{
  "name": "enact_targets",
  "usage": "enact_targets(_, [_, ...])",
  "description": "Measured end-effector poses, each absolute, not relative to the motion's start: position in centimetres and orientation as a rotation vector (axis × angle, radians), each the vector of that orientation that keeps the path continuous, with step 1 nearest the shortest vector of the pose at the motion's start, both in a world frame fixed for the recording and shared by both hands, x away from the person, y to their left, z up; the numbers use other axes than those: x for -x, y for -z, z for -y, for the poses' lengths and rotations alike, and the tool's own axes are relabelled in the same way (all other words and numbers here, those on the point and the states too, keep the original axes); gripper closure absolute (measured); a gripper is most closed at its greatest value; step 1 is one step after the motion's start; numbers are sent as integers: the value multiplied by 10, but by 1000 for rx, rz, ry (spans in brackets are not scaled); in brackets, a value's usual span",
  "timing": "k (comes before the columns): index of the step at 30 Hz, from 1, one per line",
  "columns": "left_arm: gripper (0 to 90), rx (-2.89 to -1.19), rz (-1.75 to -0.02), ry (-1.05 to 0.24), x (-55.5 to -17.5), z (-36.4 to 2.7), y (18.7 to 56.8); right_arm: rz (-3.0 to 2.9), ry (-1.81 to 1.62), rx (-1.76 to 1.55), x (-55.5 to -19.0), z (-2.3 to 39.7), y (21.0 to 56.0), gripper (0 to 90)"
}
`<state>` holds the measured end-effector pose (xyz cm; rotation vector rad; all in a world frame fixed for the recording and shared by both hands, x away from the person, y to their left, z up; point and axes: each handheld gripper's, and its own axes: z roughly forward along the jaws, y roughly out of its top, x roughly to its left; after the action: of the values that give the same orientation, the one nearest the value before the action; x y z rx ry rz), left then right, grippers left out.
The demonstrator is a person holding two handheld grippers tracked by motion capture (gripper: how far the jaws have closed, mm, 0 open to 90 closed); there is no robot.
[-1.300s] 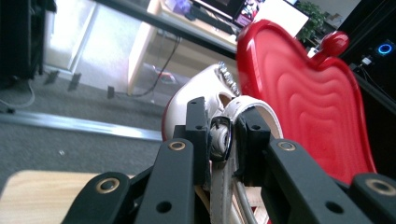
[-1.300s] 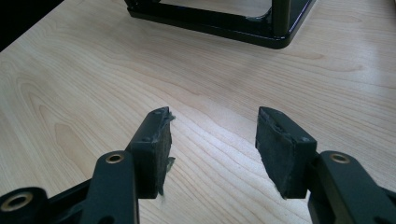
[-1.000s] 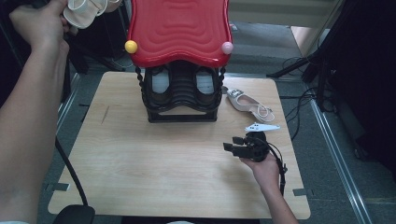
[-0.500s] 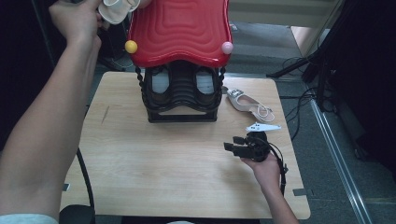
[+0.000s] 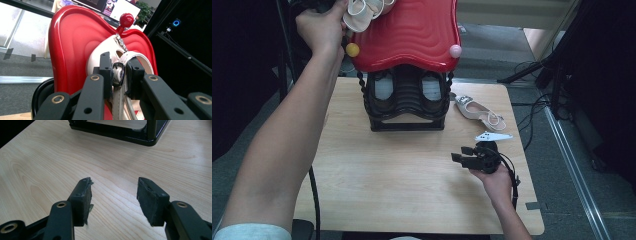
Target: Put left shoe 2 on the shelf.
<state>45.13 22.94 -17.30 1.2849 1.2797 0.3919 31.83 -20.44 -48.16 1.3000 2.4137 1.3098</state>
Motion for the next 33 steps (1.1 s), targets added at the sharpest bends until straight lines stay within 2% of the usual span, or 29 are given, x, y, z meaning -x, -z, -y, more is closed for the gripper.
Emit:
enact_targets(4, [779, -1287, -1274, -400, -448, -229, 179, -2419, -1306, -1297, -319, 203, 482, 467])
enact_targets(11, [768, -1388, -1247, -412, -442, -209, 187, -2418, -1303, -1298, -319, 202, 483, 467])
enact_targets(20, [769, -1384, -1282, -411, -443, -221, 206, -2421, -1302, -1295, -319, 202, 483, 467])
enact_targets(27, [760, -1435, -1268, -419, -438, -220, 204, -2426, -1296, -1294, -320, 200, 484, 467])
enact_targets(30, [736, -1447, -1257, -406, -438, -221, 203, -2425, -1294, -1291, -320, 200, 484, 467])
enact_targets(33, [660, -1456, -1251, -380, -438, -220, 201, -2422, -1293, -1296, -319, 200, 484, 467])
